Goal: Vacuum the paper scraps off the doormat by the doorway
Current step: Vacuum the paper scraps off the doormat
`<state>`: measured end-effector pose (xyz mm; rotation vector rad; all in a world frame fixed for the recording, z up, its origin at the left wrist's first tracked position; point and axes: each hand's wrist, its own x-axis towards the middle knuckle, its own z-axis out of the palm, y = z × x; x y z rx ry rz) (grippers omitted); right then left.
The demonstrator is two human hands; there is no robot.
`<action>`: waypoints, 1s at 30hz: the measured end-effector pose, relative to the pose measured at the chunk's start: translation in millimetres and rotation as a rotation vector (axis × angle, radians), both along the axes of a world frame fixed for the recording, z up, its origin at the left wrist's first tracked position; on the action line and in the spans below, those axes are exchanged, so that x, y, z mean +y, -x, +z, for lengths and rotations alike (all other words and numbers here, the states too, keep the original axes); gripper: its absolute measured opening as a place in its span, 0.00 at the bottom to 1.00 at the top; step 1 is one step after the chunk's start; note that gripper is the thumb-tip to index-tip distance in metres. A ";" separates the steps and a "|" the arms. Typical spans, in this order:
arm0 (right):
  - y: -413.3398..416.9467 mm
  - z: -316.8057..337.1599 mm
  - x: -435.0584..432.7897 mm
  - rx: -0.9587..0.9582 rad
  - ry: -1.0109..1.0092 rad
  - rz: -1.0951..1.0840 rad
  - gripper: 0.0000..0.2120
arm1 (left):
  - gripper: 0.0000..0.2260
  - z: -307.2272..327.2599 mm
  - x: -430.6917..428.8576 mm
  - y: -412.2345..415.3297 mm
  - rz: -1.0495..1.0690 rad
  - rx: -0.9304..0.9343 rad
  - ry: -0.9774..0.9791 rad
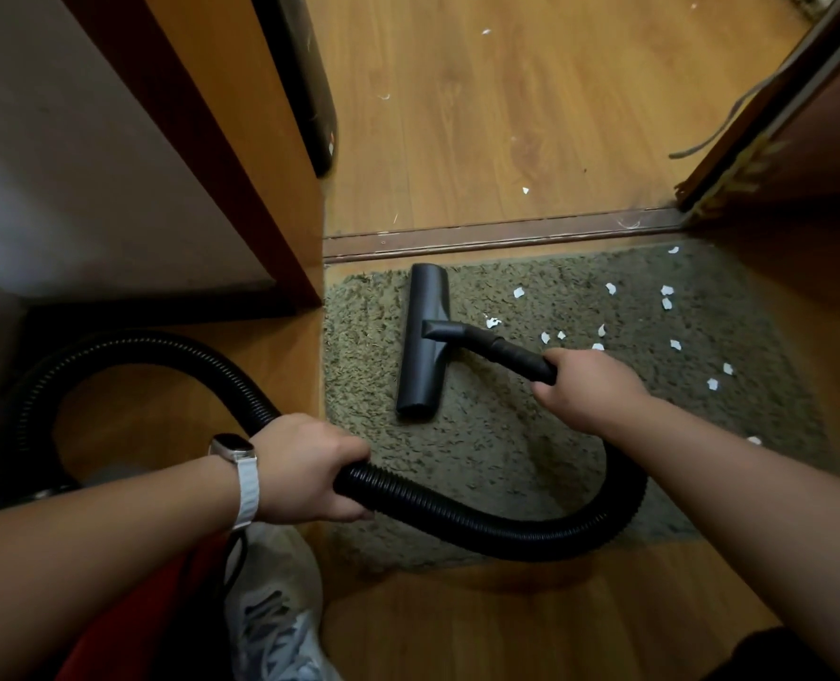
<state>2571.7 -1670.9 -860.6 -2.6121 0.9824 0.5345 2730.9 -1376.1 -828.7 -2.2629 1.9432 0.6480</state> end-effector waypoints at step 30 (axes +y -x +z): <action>36.2 -3.4 -38.7 -0.104 -0.138 -0.062 0.11 | 0.32 -4.4 -26.8 -11.0 -0.008 -0.100 0.010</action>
